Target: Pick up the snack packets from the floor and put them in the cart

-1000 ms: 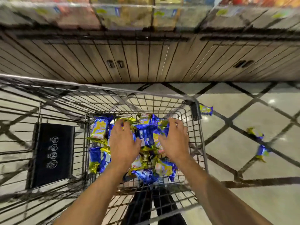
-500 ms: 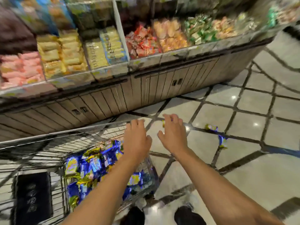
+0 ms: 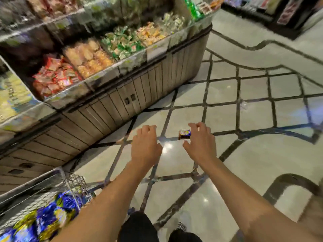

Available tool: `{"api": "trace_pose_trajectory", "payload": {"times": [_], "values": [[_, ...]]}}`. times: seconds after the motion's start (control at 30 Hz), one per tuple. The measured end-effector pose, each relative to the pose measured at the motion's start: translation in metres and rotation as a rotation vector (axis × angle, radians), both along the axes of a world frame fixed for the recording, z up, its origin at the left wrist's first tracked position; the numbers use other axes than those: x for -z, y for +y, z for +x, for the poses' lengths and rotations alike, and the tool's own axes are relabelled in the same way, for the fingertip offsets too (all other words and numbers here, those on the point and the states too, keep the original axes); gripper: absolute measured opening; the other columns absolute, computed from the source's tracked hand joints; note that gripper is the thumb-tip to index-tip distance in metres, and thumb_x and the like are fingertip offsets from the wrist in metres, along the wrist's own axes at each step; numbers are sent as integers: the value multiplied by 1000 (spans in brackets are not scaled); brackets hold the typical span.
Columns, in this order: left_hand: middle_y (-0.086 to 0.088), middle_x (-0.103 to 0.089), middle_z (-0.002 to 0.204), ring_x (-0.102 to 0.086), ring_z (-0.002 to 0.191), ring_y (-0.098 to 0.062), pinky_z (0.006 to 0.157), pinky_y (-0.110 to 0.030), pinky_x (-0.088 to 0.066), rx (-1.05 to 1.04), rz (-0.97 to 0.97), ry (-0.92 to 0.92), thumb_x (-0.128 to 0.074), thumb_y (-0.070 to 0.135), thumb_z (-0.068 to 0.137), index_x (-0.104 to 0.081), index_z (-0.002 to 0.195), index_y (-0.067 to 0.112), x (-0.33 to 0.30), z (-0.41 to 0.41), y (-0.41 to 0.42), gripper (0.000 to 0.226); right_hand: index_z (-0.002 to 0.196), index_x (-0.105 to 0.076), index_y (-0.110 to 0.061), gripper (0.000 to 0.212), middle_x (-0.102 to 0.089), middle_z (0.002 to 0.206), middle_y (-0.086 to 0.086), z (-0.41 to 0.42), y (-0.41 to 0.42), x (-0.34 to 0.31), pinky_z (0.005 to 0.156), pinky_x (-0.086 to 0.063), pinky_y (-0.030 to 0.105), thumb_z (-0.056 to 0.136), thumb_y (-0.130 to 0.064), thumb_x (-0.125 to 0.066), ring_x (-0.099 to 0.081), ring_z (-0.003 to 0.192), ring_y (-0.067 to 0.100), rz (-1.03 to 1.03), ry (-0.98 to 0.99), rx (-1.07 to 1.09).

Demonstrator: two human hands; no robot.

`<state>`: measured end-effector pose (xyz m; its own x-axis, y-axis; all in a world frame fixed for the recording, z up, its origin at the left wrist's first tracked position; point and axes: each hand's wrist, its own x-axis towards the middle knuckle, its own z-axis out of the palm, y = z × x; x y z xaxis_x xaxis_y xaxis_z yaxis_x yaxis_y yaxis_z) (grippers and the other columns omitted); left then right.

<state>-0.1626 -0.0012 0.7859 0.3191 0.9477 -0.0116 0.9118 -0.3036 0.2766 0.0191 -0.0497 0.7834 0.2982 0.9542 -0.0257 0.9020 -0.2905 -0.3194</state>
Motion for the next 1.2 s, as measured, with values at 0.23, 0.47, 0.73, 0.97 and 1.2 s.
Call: {"api": "trace_pose_trajectory", "payload": {"times": [0.23,0.47,0.73,0.97,1.2], "values": [[-11,-51,125,-49,113,-34,90,-45,-45,135,-54,62,-66,26,79,-45,135,12,31,108,62,61,133,-47,-19,59,-46,130,9,101,43,28,88,-44,42,78,-29,-66,-44,117,32,-120,24,133],[-10,-49,128,-46,113,-32,88,-40,-41,226,-177,60,-66,22,78,-44,135,14,109,218,167,61,138,-43,-20,61,-43,134,8,190,120,102,90,-42,39,83,-33,-66,-42,120,28,-193,74,262],[-8,-46,132,-45,115,-29,86,-36,-40,312,-213,85,-66,22,82,-40,138,17,357,317,260,61,141,-36,-23,63,-38,138,6,285,197,352,90,-39,36,85,-30,-64,-40,119,26,-243,89,256],[-9,-43,133,-44,113,-32,85,-40,-39,384,-231,166,-64,30,82,-39,140,17,655,342,304,64,137,-42,-20,63,-43,130,7,316,215,653,85,-42,38,80,-33,-65,-43,112,27,-310,92,220],[-11,-37,143,-42,123,-34,100,-42,-36,612,-138,344,-69,42,76,-26,149,20,834,353,333,88,141,-37,-33,75,-39,138,8,314,214,825,85,-46,39,74,-42,-69,-49,112,30,-408,75,231]]}}
